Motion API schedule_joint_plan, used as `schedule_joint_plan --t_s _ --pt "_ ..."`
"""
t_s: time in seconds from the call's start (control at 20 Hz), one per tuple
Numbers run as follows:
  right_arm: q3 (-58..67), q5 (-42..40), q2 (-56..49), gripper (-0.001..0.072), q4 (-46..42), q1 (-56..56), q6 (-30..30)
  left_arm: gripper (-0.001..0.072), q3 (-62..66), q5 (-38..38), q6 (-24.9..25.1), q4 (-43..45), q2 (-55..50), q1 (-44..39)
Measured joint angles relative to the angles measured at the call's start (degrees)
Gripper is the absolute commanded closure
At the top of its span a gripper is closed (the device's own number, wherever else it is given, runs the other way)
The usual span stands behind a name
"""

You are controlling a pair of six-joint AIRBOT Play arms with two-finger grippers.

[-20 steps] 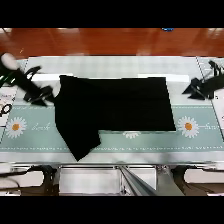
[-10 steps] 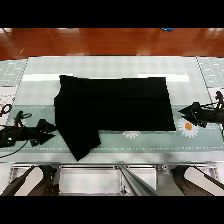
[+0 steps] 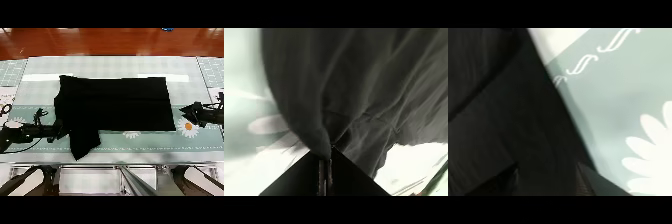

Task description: Fold the shirts.

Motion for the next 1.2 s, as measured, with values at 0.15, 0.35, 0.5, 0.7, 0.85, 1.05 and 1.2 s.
schedule_joint_plan --t_s 0.15,0.35,0.5,0.7,0.85,1.05,1.2 --pt "-0.17 0.98 0.00 0.0297 -3.98 -1.81 1.99 0.0686 2.73 -1.36 2.23 0.81 -1.33 -0.28" --pt "-1.68 4.92 -0.85 0.0297 -10.19 -2.12 5.38 0.0686 5.81 -3.15 3.41 0.72 -1.79 0.11" --pt "-2.14 6.34 -3.61 0.0297 -11.45 -0.11 6.05 0.0686 6.62 -4.37 3.65 0.17 -1.92 0.20" --pt "-2.03 5.35 -8.33 0.0448 -7.63 4.37 5.27 0.0686 7.02 -5.29 3.85 -0.11 -1.95 0.26" --pt "0.02 3.28 -10.49 0.0684 -5.46 8.24 2.93 0.0686 7.98 -5.57 4.00 -0.15 -1.95 0.55" --pt "7.10 5.81 -11.47 0.0684 -4.07 10.43 0.81 0.0686 12.92 -6.64 4.00 -0.13 -2.08 2.27" --pt "14.05 6.40 -12.48 0.0684 -3.65 11.54 1.25 0.0687 19.15 -6.88 3.96 -0.57 -4.13 2.36"
